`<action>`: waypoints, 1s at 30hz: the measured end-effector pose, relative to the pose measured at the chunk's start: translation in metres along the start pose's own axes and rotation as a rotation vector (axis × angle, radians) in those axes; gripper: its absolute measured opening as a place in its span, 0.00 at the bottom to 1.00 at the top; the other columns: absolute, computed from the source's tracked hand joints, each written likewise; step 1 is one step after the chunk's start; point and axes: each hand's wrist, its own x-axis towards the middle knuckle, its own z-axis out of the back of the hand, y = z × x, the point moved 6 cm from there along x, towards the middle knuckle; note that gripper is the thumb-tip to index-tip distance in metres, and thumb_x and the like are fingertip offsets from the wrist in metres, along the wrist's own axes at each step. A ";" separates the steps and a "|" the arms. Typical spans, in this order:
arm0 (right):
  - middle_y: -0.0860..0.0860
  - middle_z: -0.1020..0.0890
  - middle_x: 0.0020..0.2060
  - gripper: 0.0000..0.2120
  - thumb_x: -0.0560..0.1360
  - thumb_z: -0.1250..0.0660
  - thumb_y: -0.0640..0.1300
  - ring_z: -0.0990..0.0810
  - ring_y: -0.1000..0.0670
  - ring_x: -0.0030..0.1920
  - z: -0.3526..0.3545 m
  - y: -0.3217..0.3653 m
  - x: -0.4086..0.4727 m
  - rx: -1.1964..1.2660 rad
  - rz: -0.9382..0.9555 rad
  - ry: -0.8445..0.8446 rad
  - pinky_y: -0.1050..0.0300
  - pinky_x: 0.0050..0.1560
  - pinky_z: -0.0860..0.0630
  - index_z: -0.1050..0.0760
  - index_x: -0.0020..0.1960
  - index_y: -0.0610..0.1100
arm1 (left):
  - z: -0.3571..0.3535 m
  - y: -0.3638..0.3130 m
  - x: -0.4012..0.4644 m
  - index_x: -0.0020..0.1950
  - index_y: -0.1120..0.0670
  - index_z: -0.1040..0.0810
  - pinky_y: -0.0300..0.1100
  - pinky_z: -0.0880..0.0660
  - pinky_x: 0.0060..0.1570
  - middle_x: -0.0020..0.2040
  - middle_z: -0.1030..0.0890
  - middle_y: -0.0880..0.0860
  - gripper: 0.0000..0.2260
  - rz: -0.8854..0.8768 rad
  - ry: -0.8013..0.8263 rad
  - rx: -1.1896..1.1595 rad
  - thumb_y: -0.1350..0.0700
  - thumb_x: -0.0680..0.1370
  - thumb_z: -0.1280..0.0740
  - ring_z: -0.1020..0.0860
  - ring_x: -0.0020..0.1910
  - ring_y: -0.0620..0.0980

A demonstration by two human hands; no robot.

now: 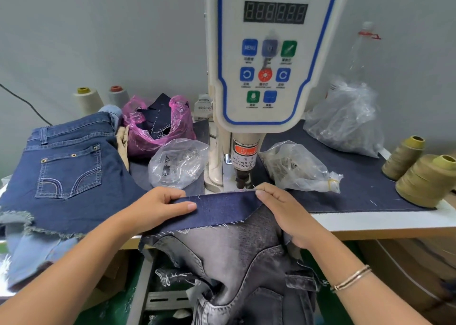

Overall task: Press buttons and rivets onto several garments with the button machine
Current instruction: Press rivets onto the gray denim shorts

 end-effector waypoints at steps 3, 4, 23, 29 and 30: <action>0.52 0.25 0.42 0.11 0.82 0.45 0.45 0.30 0.57 0.45 -0.001 -0.001 0.007 -0.027 -0.015 0.008 0.59 0.49 0.35 0.25 0.49 0.42 | 0.005 0.000 0.001 0.30 0.54 0.31 0.36 0.40 0.30 0.29 0.34 0.47 0.22 -0.030 -0.108 -0.025 0.36 0.66 0.32 0.35 0.30 0.44; 0.52 0.25 0.42 0.12 0.82 0.45 0.45 0.30 0.57 0.45 -0.001 -0.002 0.008 -0.033 -0.020 0.012 0.59 0.49 0.34 0.25 0.50 0.42 | 0.005 0.000 0.001 0.30 0.55 0.31 0.36 0.40 0.30 0.29 0.33 0.48 0.23 -0.038 -0.124 -0.051 0.37 0.66 0.31 0.35 0.30 0.44; 0.52 0.19 0.35 0.14 0.79 0.38 0.51 0.23 0.56 0.41 0.004 -0.018 0.016 0.167 -0.195 -0.099 0.61 0.44 0.29 0.20 0.38 0.50 | -0.007 0.025 0.011 0.29 0.47 0.25 0.30 0.35 0.29 0.28 0.30 0.43 0.12 0.097 -0.020 -0.286 0.46 0.72 0.34 0.33 0.27 0.39; 0.53 0.21 0.31 0.15 0.78 0.37 0.51 0.24 0.54 0.38 0.003 -0.021 0.014 0.301 -0.169 -0.163 0.57 0.40 0.30 0.21 0.35 0.52 | -0.008 0.026 0.010 0.33 0.52 0.27 0.30 0.35 0.29 0.29 0.29 0.44 0.11 0.072 -0.016 -0.321 0.47 0.71 0.33 0.32 0.28 0.39; 0.54 0.23 0.30 0.15 0.78 0.36 0.50 0.25 0.55 0.36 0.003 -0.022 0.014 0.321 -0.162 -0.175 0.58 0.39 0.30 0.21 0.34 0.52 | -0.008 0.026 0.010 0.34 0.53 0.27 0.31 0.34 0.30 0.30 0.29 0.45 0.12 0.072 -0.011 -0.331 0.47 0.71 0.32 0.32 0.28 0.40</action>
